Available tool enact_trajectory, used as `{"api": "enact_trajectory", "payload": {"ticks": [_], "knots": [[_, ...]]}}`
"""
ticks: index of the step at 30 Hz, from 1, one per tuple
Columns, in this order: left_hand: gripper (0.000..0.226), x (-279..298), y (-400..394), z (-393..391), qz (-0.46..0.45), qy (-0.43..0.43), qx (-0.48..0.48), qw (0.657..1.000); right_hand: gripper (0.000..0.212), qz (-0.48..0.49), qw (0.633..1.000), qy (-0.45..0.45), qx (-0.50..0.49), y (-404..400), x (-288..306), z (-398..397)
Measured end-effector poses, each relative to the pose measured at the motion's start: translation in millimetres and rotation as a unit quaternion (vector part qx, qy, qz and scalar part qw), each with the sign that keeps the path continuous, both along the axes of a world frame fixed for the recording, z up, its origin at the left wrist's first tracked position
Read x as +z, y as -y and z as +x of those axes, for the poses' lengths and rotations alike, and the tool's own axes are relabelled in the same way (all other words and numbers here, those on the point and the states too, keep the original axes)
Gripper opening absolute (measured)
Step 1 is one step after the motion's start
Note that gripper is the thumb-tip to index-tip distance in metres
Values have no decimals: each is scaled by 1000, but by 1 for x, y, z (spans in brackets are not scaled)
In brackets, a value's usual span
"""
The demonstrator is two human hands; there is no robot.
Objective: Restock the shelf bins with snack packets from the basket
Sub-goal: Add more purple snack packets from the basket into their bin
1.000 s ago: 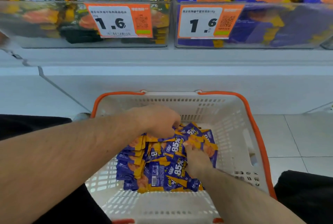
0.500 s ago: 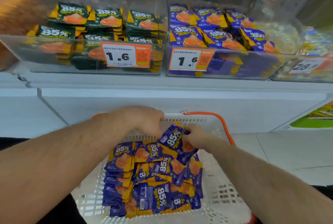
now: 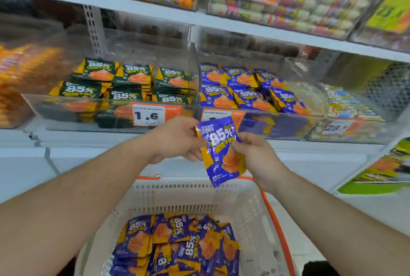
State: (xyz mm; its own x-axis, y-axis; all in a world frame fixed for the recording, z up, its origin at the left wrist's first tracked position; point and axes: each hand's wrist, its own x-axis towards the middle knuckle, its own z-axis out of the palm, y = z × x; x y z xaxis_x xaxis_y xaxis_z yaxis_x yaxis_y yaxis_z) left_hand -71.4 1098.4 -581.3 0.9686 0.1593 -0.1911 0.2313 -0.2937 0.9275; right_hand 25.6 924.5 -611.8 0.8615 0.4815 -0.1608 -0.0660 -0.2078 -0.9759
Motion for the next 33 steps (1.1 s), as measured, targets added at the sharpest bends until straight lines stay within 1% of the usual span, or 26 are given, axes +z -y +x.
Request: {"api": "enact_trajectory", "payload": {"ticks": [1, 2, 3, 5, 7, 8, 10, 12, 15, 16, 17, 18, 19, 20, 21, 22, 23, 25, 28, 30, 33], "knots": [[10, 5, -1, 2, -20, 22, 34, 999, 16, 14, 998, 43, -37, -2, 4, -1], [9, 11, -1, 3, -39, 41, 61, 997, 24, 20, 993, 99, -63, -2, 7, -2], [9, 15, -2, 5, -51, 60, 82, 994, 31, 20, 984, 162, -75, -3, 9, -1], [9, 24, -1, 8, -55, 94, 110, 988, 37, -11, 955, 291, -58, -2, 14, -3], [9, 29, 1, 11, -60, 116, 134, 982, 47, -39, 915, 401, -30, -1, 20, -8], [9, 32, 2, 13, -65, 124, 143, 980, 54, -45, 897, 439, -23, -2, 23, -10], [8, 35, 4, 16, -76, 138, 154, 976, 64, -68, 877, 475, -20, -4, 29, -10], [7, 38, 6, 19, -80, 149, 159, 973, 63, -98, 878, 469, -27, -7, 33, -5], [7, 41, 6, 26, -58, 172, 154, 971, 52, -102, 904, 411, -51, -9, 47, 7], [6, 42, 4, 29, -37, 187, 162, 968, 47, -97, 914, 389, -63, -11, 54, 13], [7, 41, -1, 33, 20, 205, 175, 963, 43, -95, 922, 366, -77, -13, 62, 21], [13, 39, -8, 36, 115, 222, 184, 951, 38, -97, 930, 344, -88, -17, 71, 31], [21, 37, -14, 39, 221, 235, 188, 928, 33, -102, 936, 324, -97, -22, 78, 42], [27, 35, -21, 41, 309, 250, 186, 899, 29, -115, 937, 313, -104, -28, 84, 54], [33, 32, -27, 44, 364, 260, 179, 876, 25, -135, 934, 313, -110, -35, 89, 66], [38, 28, -31, 46, 390, 257, 172, 867, 24, -159, 927, 319, -114, -44, 94, 77], [42, 25, -36, 49, 397, 245, 171, 868, 25, -185, 921, 324, -114, -53, 97, 87], [47, 24, -39, 54, 389, 207, 173, 881, 31, -236, 907, 334, -101, -76, 100, 104], [49, 23, -40, 58, 343, 172, 174, 907, 39, -307, 882, 350, -75, -112, 96, 124], [51, 23, -40, 60, 330, 159, 174, 914, 41, -329, 874, 348, -79, -133, 93, 133], [56, 21, -42, 63, 316, 138, 177, 922, 47, -340, 875, 333, -91, -158, 89, 144]]}}
